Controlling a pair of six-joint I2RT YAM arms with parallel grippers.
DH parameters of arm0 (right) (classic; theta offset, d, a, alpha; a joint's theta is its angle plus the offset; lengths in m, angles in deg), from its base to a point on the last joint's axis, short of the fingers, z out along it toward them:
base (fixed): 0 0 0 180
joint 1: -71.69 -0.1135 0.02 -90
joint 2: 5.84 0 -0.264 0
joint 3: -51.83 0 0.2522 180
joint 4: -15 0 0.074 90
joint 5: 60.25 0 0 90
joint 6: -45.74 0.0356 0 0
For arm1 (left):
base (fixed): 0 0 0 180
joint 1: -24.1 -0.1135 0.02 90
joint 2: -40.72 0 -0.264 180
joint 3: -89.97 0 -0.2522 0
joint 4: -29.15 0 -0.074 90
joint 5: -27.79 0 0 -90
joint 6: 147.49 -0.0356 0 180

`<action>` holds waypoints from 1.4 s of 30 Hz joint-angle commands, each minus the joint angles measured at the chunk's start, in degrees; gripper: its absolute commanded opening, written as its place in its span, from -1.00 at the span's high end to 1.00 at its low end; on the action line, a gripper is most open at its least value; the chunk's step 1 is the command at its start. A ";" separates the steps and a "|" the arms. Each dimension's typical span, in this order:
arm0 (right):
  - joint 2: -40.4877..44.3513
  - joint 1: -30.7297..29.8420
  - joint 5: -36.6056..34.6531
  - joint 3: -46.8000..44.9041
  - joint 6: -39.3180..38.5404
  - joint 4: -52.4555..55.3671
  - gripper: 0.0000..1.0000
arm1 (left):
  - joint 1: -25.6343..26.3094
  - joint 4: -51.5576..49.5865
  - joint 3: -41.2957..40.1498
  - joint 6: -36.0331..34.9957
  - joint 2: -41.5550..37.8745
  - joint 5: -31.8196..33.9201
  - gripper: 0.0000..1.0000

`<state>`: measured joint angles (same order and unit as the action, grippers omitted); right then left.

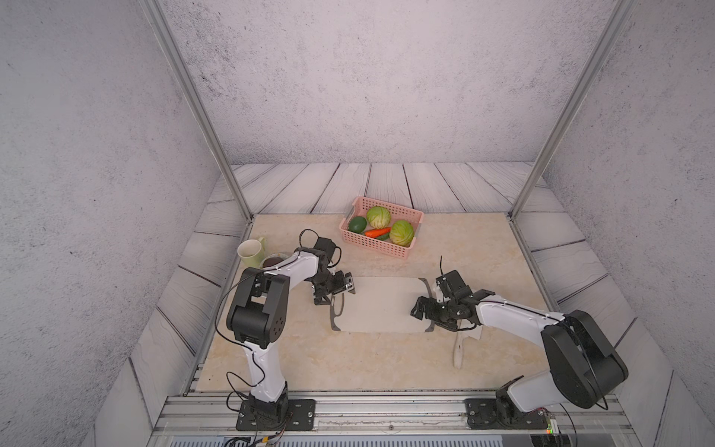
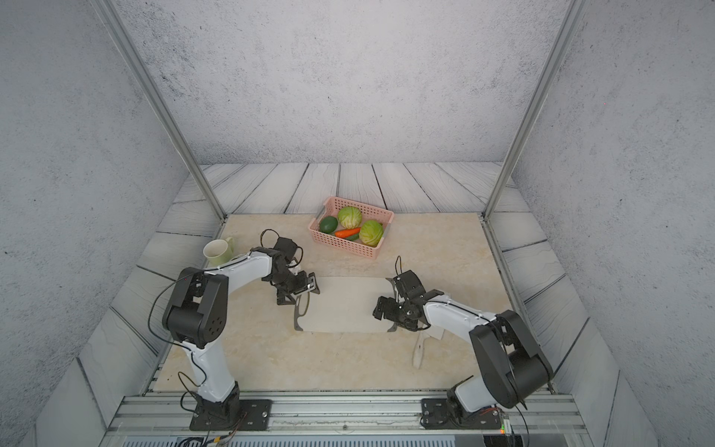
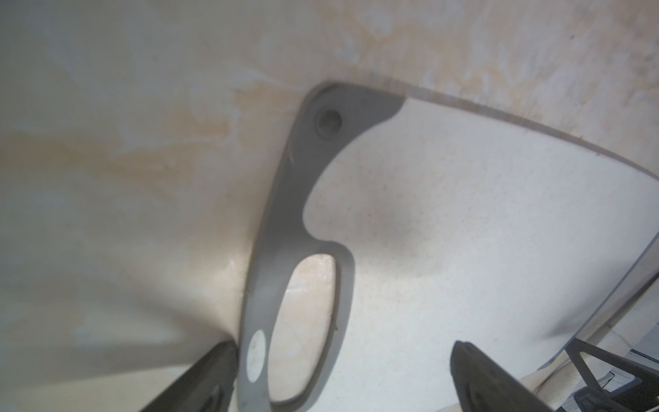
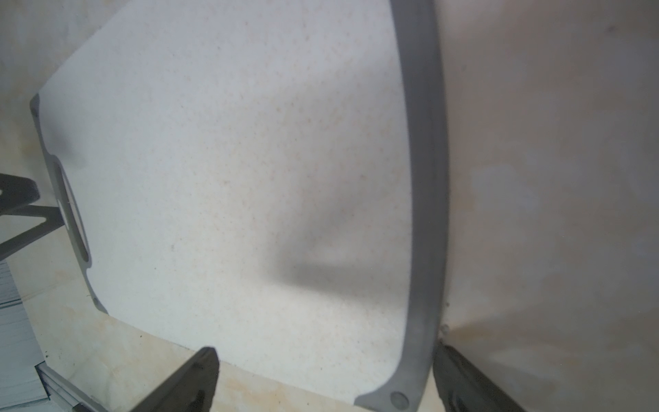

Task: Align the knife with the edge of the cutting board
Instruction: Adjust the work surface at the center of the board.

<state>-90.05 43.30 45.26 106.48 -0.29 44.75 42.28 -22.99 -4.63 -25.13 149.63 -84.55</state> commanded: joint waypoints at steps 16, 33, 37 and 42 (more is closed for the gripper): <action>2.59 -0.34 -3.99 1.05 -0.54 9.59 -0.99 | -3.10 -1.46 -1.79 1.28 -3.30 1.17 -0.97; 10.49 -0.43 -3.39 6.86 -3.14 20.75 -0.99 | -5.67 0.83 -5.50 -1.12 -24.50 14.06 -0.97; 13.08 -0.38 -5.36 7.01 -3.01 24.77 -0.99 | -5.12 3.06 -7.60 -1.45 -29.55 16.49 -0.97; 16.28 -0.39 -6.19 6.31 -2.28 28.88 -0.99 | -4.26 4.29 -8.53 -1.25 -32.94 17.87 -0.97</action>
<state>-75.88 43.09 40.91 112.66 -2.65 68.94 37.40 -19.93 -12.15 -25.59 117.67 -68.97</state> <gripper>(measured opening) 0.994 0.984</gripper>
